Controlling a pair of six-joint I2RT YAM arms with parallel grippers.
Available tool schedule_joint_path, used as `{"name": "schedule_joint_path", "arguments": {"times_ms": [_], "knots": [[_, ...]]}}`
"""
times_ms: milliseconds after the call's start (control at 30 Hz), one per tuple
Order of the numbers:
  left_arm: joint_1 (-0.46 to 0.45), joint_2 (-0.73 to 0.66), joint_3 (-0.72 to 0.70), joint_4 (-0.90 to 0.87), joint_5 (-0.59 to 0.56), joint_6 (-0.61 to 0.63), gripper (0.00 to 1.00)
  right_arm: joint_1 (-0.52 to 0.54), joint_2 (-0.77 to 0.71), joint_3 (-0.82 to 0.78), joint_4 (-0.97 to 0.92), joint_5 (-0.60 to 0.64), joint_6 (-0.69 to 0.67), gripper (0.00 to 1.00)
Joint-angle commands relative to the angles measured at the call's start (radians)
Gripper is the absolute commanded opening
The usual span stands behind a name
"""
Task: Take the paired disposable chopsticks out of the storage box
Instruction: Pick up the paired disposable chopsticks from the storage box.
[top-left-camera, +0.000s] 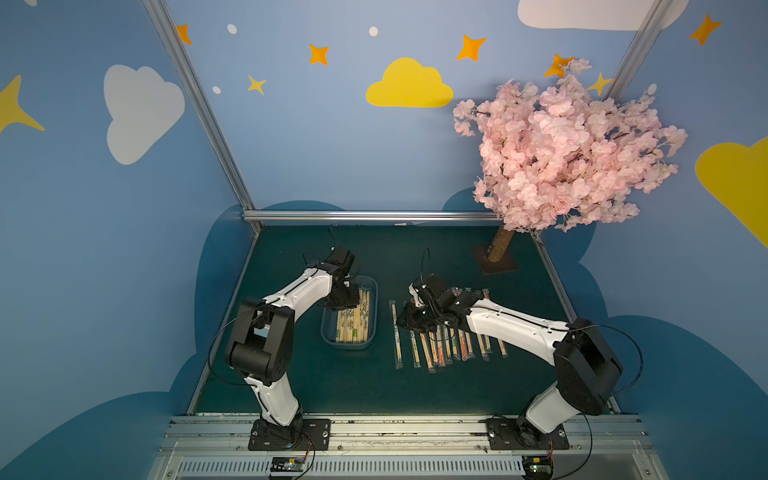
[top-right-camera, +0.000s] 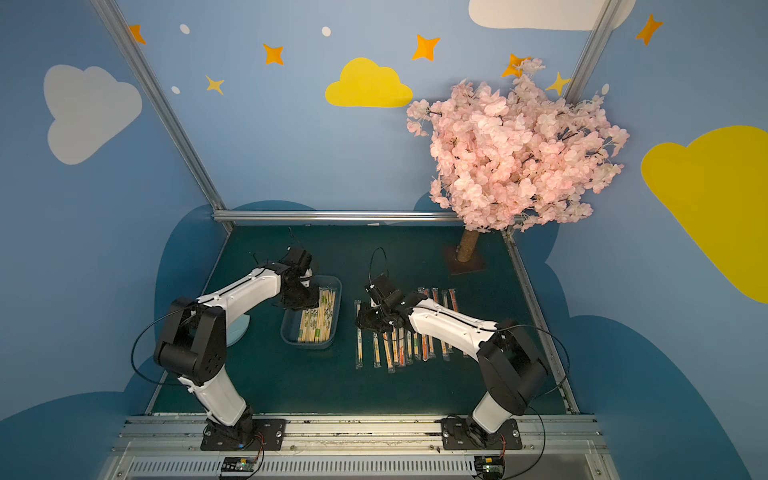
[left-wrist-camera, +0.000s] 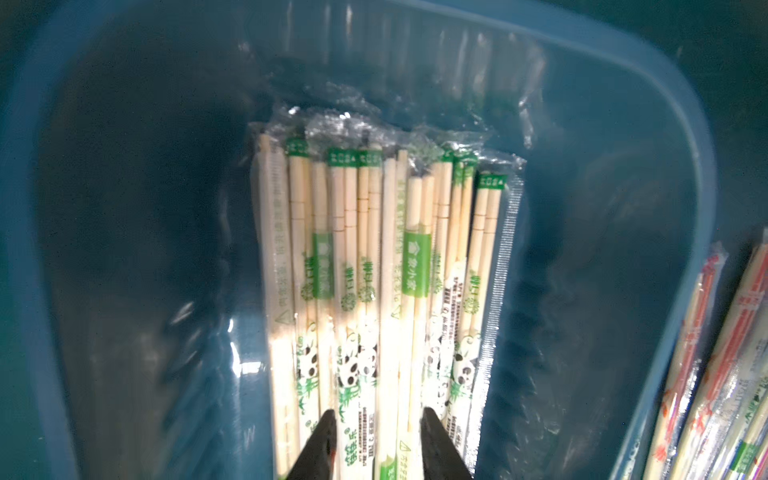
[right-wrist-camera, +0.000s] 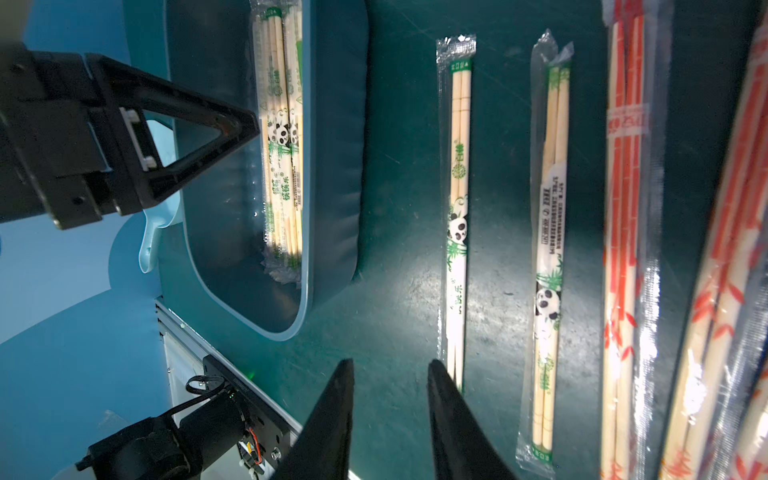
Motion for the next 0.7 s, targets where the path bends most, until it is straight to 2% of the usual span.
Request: {"name": "schedule_joint_path", "arguments": {"times_ms": [0,100,233,667], "knots": [[-0.029,0.039,0.035,-0.01,-0.005,-0.01,0.35,0.005,0.012,0.029,-0.009,0.008,-0.012,0.33],[-0.042,0.071,0.05,-0.007,-0.015,-0.017,0.34,0.007,0.016,0.034,-0.014,0.009,-0.014,0.33],[-0.043,0.108,0.066,-0.002,-0.013,-0.021,0.27,0.007,0.019,0.033,-0.015,0.008,-0.013,0.33],[-0.044,0.182,0.088,0.0,-0.027,-0.018,0.2,0.008,0.033,0.042,-0.024,0.004,-0.011,0.33]]}}
